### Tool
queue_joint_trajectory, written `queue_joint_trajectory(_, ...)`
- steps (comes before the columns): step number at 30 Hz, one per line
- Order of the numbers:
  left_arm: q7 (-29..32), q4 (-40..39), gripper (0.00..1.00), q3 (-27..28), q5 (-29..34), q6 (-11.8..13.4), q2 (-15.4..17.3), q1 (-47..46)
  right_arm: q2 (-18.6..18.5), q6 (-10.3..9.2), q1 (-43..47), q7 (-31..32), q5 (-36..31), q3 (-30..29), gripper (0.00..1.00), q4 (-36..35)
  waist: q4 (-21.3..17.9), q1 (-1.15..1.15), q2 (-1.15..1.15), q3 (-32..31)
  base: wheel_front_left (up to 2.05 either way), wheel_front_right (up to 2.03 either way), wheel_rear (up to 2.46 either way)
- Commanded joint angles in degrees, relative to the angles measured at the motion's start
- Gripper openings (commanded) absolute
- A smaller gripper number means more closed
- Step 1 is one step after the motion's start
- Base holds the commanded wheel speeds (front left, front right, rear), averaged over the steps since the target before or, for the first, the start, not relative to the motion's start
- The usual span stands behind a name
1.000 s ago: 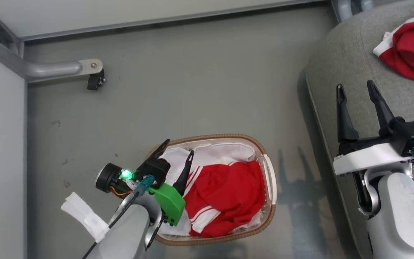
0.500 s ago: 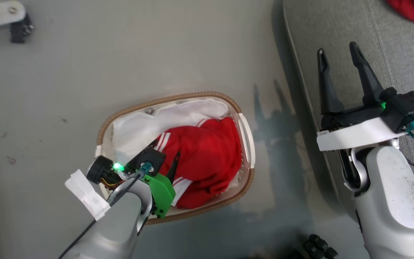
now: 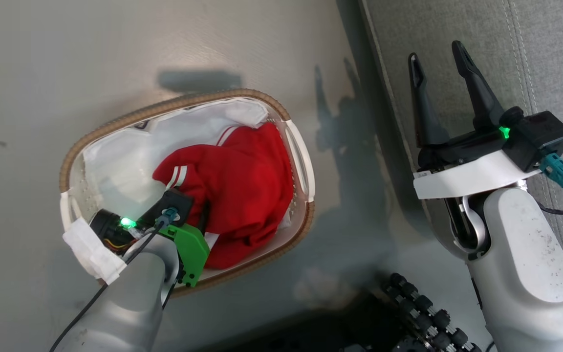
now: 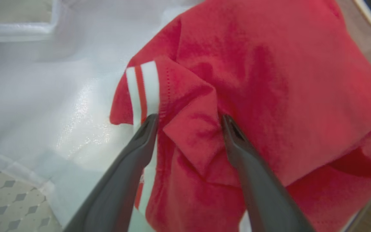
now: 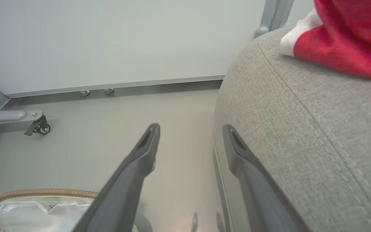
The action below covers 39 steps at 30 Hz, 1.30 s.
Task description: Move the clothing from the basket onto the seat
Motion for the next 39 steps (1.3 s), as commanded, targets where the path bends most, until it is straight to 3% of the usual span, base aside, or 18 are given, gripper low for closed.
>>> queue_joint_trajectory(1,0.06,0.92,0.98,0.07,-0.78,-0.31,0.33,-1.2,-0.08,-0.08,-0.7,-0.14,0.51,0.25,1.0,0.09,-1.77,-0.01,0.0,1.67,0.0,0.0,0.0)
queue_joint_trajectory(2,0.05,1.58,0.92,-0.26,-0.69,-0.44,0.25,-1.32,-0.08,-0.08,-0.78,-0.14,0.6,0.39,1.0,0.15,-1.9,-0.01,0.0,1.7,0.0,0.0,0.0)
queue_joint_trajectory(3,0.06,2.14,0.63,-0.45,-0.76,-0.51,0.18,-1.51,-0.08,-0.08,-0.84,-0.14,0.57,0.48,1.0,0.23,-1.97,-0.01,0.0,1.69,0.0,0.0,0.0)
queue_joint_trajectory(4,0.05,2.54,0.41,-0.65,-0.88,-0.66,0.11,-1.7,-0.09,-0.08,-0.91,-0.14,0.53,0.57,1.0,0.28,-2.04,-0.01,0.0,1.68,0.0,0.0,0.0)
queue_joint_trajectory(5,0.05,2.74,0.27,-0.79,-0.96,-0.77,0.07,-1.81,-0.08,-0.08,-0.95,-0.14,0.5,0.63,1.0,0.3,-2.06,-0.01,0.0,1.64,0.0,0.0,0.0)
queue_joint_trajectory(6,0.05,2.97,0.04,-0.92,-1.09,-0.87,0.01,-1.85,-0.09,-0.08,-0.92,-0.14,0.45,0.68,1.0,0.33,-2.04,-0.01,0.0,1.54,0.0,0.0,0.0)
queue_joint_trajectory(7,0.05,3.17,0.0,-0.99,-1.21,-0.88,-0.04,-1.84,-0.09,-0.08,-0.86,-0.14,0.35,0.69,1.0,0.38,-1.99,-0.01,0.0,1.44,0.0,0.0,0.0)
queue_joint_trajectory(20,0.05,0.63,0.0,-2.09,-3.29,-1.28,-0.85,1.16,-0.12,-0.08,1.03,-0.14,-2.37,-0.07,1.0,2.56,1.43,-0.01,0.0,-5.06,0.0,0.0,0.0)
queue_joint_trajectory(32,0.04,-14.59,0.0,-1.25,-4.62,-1.47,-1.11,6.84,-0.14,-0.08,5.55,-0.14,-6.03,-3.01,1.0,5.21,7.33,-0.01,0.0,-17.67,0.0,0.0,0.0)
queue_joint_trajectory(39,0.03,-23.65,0.0,-2.61,-2.93,-1.43,0.76,9.03,-0.14,-0.08,9.38,-0.14,-7.47,-5.02,1.0,6.66,10.39,-0.01,0.0,-25.68,0.0,0.0,0.0)
